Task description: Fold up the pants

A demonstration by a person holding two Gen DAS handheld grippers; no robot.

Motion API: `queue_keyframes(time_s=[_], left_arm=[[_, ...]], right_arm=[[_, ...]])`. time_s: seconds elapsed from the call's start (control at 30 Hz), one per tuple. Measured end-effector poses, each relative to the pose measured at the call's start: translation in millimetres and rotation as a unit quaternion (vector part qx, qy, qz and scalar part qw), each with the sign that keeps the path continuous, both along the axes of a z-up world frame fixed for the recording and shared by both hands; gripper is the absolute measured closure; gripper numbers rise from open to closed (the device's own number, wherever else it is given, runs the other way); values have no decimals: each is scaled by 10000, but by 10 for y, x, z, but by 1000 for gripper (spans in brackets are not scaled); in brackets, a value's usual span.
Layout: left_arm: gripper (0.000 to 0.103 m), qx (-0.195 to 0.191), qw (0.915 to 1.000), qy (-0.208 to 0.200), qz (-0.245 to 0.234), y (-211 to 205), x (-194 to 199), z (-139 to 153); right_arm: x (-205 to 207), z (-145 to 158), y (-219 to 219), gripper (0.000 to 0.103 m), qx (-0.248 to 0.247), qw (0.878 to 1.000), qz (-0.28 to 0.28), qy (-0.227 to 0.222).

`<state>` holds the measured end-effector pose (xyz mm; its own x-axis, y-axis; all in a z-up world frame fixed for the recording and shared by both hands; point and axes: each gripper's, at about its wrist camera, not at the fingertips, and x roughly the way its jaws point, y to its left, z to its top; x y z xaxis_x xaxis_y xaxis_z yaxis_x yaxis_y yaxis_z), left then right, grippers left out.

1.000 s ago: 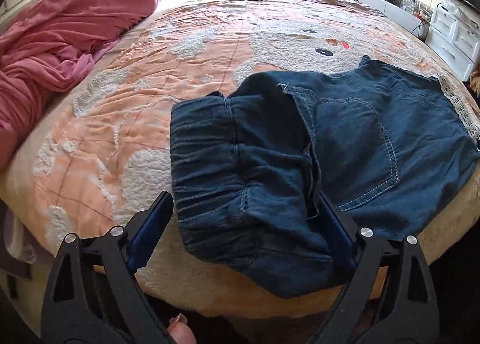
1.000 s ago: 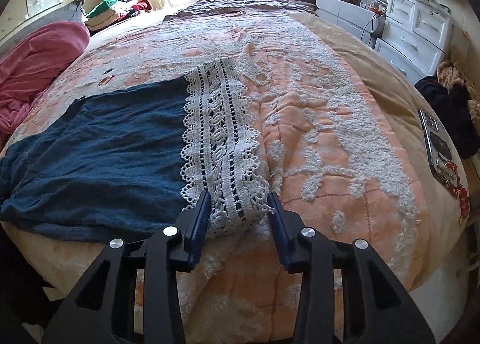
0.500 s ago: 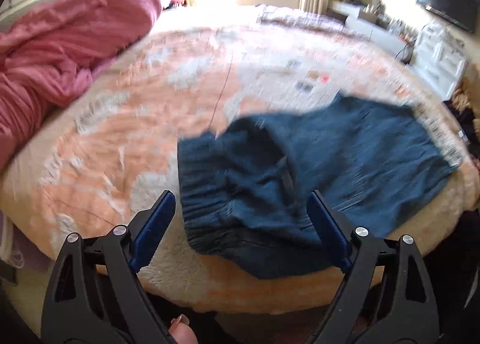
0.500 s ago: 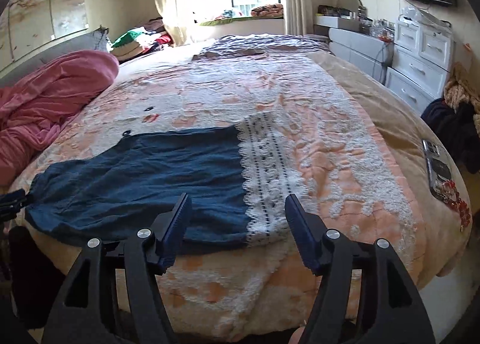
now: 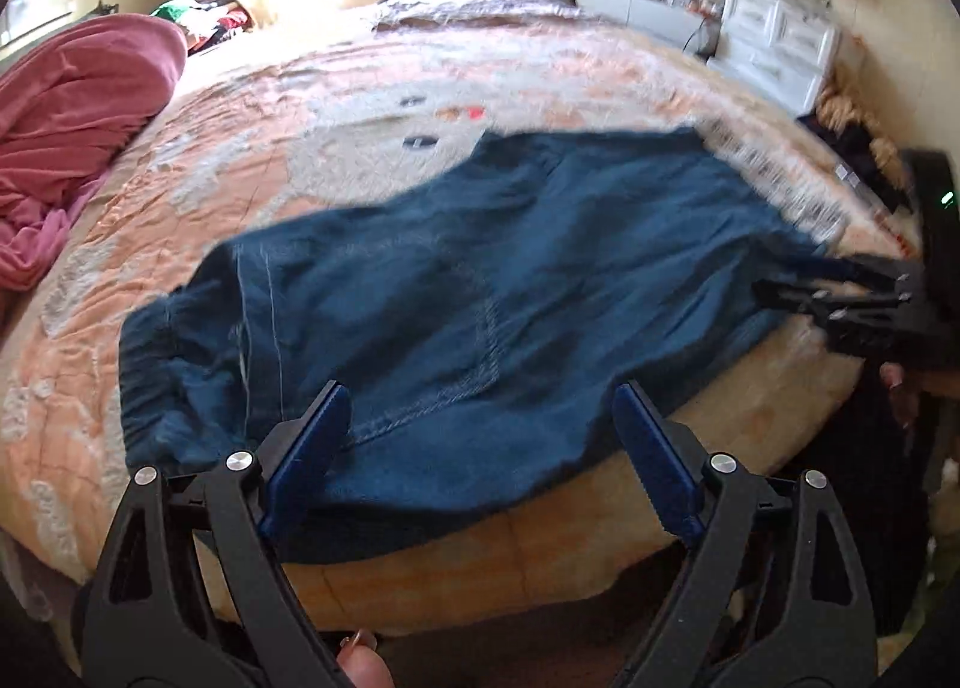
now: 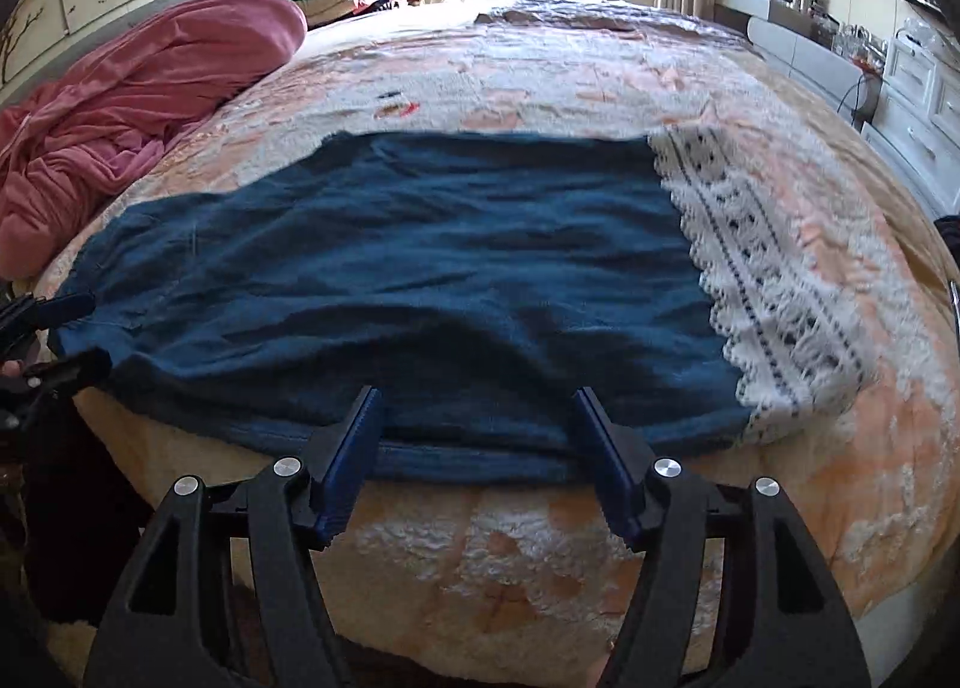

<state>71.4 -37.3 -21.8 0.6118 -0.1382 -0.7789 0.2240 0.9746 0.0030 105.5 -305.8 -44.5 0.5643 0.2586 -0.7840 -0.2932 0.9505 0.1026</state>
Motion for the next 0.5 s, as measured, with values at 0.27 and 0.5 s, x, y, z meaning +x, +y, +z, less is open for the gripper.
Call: queue_keyframes(time_s=[0.27, 0.5], left_arm=[[20, -166, 9996, 245, 17, 156, 53, -252], [20, -569, 9984, -10, -27, 122, 19, 58]], right_arm=[[-88, -54, -20, 39, 98, 9997, -38, -208], [-250, 291, -438, 39, 726, 9926, -676, -700]])
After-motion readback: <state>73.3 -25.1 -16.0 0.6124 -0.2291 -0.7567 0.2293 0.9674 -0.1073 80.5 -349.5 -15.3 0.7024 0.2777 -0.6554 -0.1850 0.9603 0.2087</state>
